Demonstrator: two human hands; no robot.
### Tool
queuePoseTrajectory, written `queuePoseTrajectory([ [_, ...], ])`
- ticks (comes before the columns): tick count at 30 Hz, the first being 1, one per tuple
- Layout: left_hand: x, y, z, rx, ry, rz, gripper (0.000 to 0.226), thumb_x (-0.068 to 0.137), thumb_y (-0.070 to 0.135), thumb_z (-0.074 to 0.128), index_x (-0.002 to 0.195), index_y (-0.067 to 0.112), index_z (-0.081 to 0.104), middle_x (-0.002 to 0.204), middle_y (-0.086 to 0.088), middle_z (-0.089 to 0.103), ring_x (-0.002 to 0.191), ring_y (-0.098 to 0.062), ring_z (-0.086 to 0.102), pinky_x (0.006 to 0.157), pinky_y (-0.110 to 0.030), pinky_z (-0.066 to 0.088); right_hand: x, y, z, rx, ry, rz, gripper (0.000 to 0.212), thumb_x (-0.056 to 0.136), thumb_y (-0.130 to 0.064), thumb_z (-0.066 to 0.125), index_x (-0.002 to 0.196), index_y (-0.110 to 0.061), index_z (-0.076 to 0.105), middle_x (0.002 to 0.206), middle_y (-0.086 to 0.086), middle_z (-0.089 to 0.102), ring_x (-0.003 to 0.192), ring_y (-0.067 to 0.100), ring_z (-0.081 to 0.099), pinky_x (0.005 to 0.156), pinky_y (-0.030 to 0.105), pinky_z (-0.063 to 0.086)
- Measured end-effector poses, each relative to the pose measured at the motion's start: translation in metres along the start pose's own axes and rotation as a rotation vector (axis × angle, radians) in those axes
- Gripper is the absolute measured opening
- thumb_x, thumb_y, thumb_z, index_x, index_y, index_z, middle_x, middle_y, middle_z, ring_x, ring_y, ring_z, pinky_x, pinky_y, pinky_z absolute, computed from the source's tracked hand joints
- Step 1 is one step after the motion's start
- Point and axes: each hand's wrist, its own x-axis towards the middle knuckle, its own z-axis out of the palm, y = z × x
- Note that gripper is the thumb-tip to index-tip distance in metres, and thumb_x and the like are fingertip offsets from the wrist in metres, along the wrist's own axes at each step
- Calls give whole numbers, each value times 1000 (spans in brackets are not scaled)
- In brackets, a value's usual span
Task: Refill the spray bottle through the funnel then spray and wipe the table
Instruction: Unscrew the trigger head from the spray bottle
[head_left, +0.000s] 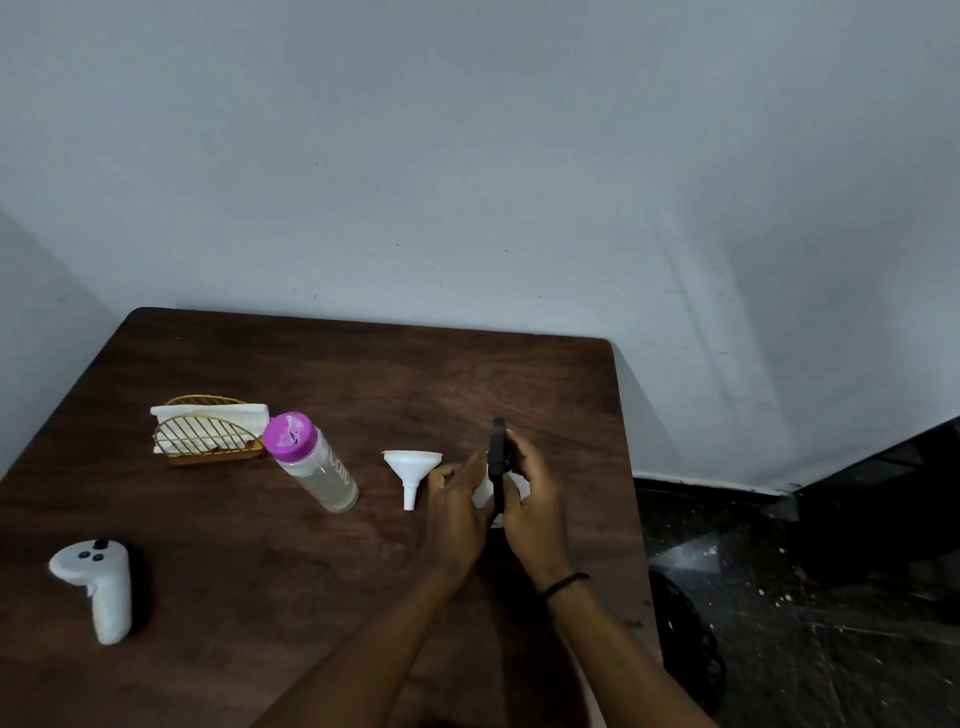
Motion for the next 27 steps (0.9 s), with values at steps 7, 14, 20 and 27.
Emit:
queuePoseTrajectory([
  [7, 1, 3, 0, -19, -2, -13, 53, 79, 63, 61, 123, 35, 60, 98, 31, 50, 109, -12, 46, 91, -31, 44, 14, -22, -16, 112, 44, 1, 35, 92, -4, 63, 125, -13, 61, 119, -3, 69, 114, 13, 64, 100, 42, 52],
  [14, 5, -6, 3, 70, -3, 13, 54, 80, 65, 63, 119, 28, 64, 101, 17, 65, 105, -12, 52, 89, -36, 48, 19, -64, -36, 196, 200, -79, 44, 83, 9, 70, 104, -29, 63, 101, -13, 70, 94, -2, 68, 79, 15, 53],
  [20, 4, -7, 2, 93, 5, 0, 54, 78, 57, 70, 124, 28, 63, 113, 12, 69, 111, -13, 50, 90, -26, 40, 27, -100, -54, 271, 428, -192, 40, 78, 6, 77, 104, -21, 65, 95, -12, 73, 90, 4, 70, 79, 17, 54],
  [27, 6, -5, 1, 92, -4, -17, 57, 76, 55, 73, 124, 27, 63, 112, 11, 69, 112, -15, 50, 94, -32, 44, 53, -84, -96, 129, 521, -33, 31, 77, -13, 83, 100, -22, 65, 99, -2, 72, 91, 12, 69, 80, 24, 56],
])
